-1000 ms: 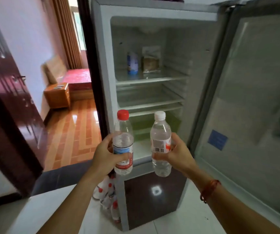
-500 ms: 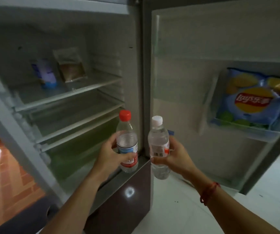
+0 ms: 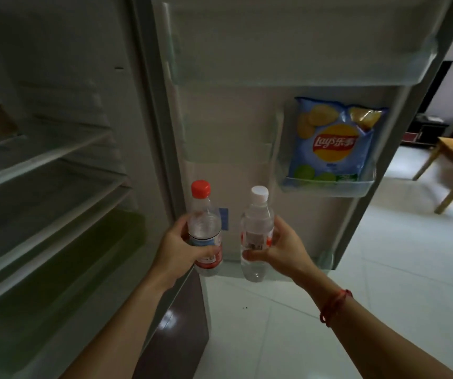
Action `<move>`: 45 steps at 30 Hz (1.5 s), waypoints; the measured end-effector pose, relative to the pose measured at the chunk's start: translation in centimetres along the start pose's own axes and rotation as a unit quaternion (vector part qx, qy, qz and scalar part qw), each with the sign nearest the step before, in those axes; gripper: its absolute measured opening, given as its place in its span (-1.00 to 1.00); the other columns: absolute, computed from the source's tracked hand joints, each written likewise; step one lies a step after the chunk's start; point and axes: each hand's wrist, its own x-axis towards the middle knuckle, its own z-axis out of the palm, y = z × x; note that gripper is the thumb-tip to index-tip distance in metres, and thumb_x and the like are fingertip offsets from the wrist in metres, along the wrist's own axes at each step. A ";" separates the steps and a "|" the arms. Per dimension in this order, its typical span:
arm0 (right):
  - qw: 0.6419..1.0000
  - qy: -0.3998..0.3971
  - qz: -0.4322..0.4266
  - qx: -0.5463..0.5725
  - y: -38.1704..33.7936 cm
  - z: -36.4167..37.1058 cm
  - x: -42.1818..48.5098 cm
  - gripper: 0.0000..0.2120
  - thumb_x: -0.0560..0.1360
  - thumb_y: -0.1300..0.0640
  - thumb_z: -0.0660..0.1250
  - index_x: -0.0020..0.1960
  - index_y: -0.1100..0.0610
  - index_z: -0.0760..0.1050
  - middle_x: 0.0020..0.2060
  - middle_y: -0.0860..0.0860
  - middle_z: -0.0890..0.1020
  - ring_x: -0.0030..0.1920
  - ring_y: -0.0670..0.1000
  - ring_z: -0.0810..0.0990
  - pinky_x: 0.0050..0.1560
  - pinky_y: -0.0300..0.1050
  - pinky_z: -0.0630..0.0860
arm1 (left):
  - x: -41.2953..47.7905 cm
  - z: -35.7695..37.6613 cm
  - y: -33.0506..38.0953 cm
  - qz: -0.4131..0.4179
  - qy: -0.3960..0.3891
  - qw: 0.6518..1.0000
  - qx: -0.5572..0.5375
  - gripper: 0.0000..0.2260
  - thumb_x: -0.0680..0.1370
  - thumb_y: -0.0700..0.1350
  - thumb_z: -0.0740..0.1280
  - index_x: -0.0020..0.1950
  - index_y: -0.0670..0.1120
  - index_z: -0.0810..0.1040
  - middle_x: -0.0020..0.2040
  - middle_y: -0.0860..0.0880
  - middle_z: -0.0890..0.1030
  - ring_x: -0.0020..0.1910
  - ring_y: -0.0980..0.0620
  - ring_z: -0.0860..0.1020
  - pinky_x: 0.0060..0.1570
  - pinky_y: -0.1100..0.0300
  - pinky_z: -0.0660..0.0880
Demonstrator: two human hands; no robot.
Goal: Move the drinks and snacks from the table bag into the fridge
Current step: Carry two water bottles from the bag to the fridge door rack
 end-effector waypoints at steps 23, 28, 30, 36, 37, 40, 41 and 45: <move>0.999 0.022 0.042 -0.007 3.1 1.2 7.2 -0.24 0.19 0.08 0.69 0.29 -0.08 0.42 0.10 -0.08 0.66 0.09 -0.04 0.66 0.19 0.07 0.61 | 8.6 3.0 -3.6 -0.022 -0.035 0.999 -0.002 -0.45 0.28 -0.43 0.55 0.13 0.02 0.52 -0.02 0.11 0.63 -0.13 0.32 0.60 -0.22 0.41 0.53; 0.996 0.037 0.080 -0.002 5.4 0.6 7.8 -0.23 0.10 0.06 0.69 0.24 -0.10 0.45 0.07 -0.10 0.67 0.09 -0.01 0.65 0.19 0.13 0.61 | 9.4 4.8 -5.4 -0.048 -0.061 0.997 0.013 -0.46 0.28 -0.35 0.58 0.15 0.04 0.53 0.00 0.09 0.66 -0.05 0.21 0.63 -0.12 0.31 0.53; 0.995 0.041 0.090 -0.001 6.3 0.2 7.9 -0.19 0.03 -0.03 0.66 0.23 -0.10 0.45 0.07 -0.10 0.68 0.09 0.01 0.66 0.19 0.15 0.61 | 9.6 5.9 -6.0 -0.057 -0.071 0.996 0.018 -0.44 0.28 -0.32 0.59 0.20 0.03 0.53 0.04 0.06 0.66 0.01 0.17 0.62 -0.05 0.25 0.52; 0.992 0.061 0.109 -0.017 8.8 -2.1 7.5 -0.25 0.15 0.13 0.69 0.25 -0.06 0.44 0.08 -0.09 0.67 0.08 0.02 0.65 0.19 0.12 0.61 | 10.2 9.5 -7.7 -0.071 -0.090 0.993 0.036 -0.41 0.23 -0.30 0.62 0.13 0.10 0.52 0.03 0.07 0.66 0.01 0.12 0.63 -0.01 0.19 0.52; 0.991 0.067 0.111 -0.022 9.2 -2.6 7.4 -0.24 0.15 0.14 0.69 0.25 -0.07 0.44 0.08 -0.10 0.66 0.08 0.02 0.65 0.18 0.12 0.61 | 10.3 10.1 -7.9 -0.073 -0.092 0.992 0.039 -0.40 0.22 -0.29 0.63 0.12 0.11 0.51 0.03 0.07 0.66 0.02 0.10 0.63 0.01 0.16 0.53; 0.989 0.078 0.119 -0.039 10.2 -4.3 7.3 -0.22 0.15 0.16 0.69 0.28 -0.04 0.43 0.09 -0.09 0.65 0.08 0.06 0.64 0.17 0.09 0.60 | 10.5 12.4 -8.2 -0.079 -0.105 0.991 0.039 -0.41 0.21 -0.30 0.62 0.09 0.13 0.50 0.00 0.07 0.66 0.02 0.05 0.63 0.01 0.11 0.55; 0.989 0.080 0.121 -0.041 10.6 -4.8 7.3 -0.23 0.16 0.17 0.69 0.28 -0.02 0.43 0.08 -0.08 0.65 0.08 0.06 0.64 0.16 0.07 0.59 | 10.5 13.0 -8.2 -0.079 -0.110 0.990 0.037 -0.41 0.21 -0.31 0.62 0.07 0.14 0.50 -0.01 0.06 0.66 0.01 0.06 0.63 -0.01 0.13 0.54; 0.987 0.090 0.130 -0.031 12.1 -6.8 7.0 -0.27 0.17 0.20 0.67 0.27 0.00 0.46 0.07 -0.07 0.67 0.07 0.04 0.65 0.17 0.09 0.61 | 10.7 15.7 -8.3 -0.071 -0.128 0.988 0.040 -0.39 0.20 -0.32 0.62 0.08 0.15 0.51 -0.03 0.09 0.66 -0.02 0.11 0.63 -0.04 0.20 0.53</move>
